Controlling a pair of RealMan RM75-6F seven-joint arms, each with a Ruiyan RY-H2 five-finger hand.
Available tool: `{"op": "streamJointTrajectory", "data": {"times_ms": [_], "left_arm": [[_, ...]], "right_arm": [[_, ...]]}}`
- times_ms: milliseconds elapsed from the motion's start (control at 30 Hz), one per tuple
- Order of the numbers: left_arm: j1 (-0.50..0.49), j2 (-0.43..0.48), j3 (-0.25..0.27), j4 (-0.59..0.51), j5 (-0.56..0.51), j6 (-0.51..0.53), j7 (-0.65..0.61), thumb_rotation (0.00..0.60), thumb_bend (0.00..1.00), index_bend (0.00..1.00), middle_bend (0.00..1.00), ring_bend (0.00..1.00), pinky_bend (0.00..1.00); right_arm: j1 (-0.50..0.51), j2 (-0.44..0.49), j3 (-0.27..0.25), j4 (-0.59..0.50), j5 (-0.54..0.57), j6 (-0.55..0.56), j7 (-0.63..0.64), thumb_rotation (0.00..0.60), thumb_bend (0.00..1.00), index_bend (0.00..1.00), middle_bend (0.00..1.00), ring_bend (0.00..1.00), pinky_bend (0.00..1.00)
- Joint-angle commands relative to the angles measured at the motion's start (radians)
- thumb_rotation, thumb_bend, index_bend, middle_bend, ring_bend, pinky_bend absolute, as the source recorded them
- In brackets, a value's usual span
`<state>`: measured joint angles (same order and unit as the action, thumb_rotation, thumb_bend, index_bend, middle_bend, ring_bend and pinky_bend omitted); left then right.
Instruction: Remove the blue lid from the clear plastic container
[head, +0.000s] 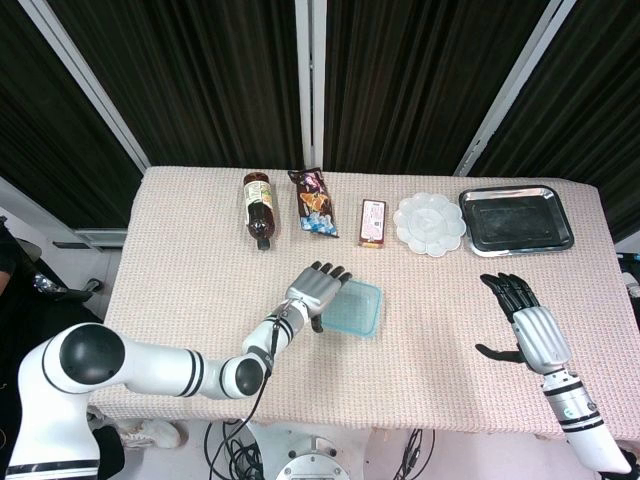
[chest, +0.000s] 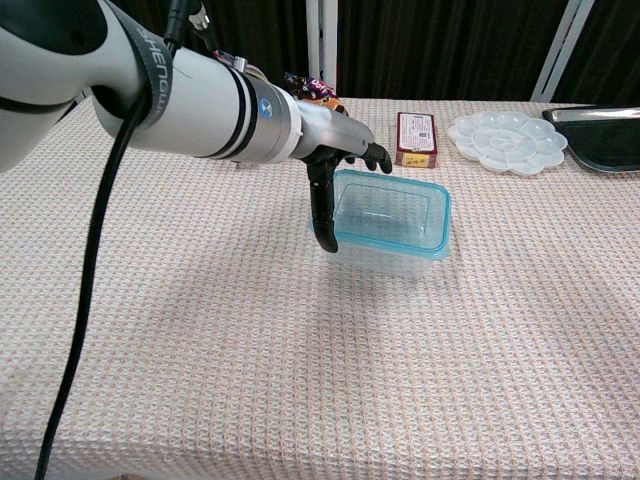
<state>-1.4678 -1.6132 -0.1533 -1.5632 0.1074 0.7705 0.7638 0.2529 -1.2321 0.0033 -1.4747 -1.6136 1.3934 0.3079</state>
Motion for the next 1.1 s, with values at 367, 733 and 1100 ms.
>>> {"op": "streamJointTrajectory", "data": {"times_ms": [367,733,1100], "left_arm": [[-0.03,-0.033,0.009,0.055,-0.051,-0.011,-0.043,0.6,0.05,0.15,0.22,0.12,0.25],[-0.043,-0.061,0.017,0.043,-0.052,0.035,-0.038,0.6,0.05,0.17,0.25,0.15,0.32],[-0.042,-0.067,0.012,0.032,-0.059,0.048,-0.038,0.6,0.05,0.17,0.25,0.15,0.32]], "right_arm": [[0.036,-0.094,-0.035,0.044,-0.074,-0.041,0.035,0.6,0.0,0.0,0.1,0.0,0.0],[0.103,-0.396,0.022,0.242,-0.103,-0.029,-0.052,0.6,0.0,0.0,0.05,0.0,0.0],[0.153,-0.578,0.04,0.409,-0.128,0.021,-0.056,0.6,0.0,0.0,0.06,0.0,0.0]]}}
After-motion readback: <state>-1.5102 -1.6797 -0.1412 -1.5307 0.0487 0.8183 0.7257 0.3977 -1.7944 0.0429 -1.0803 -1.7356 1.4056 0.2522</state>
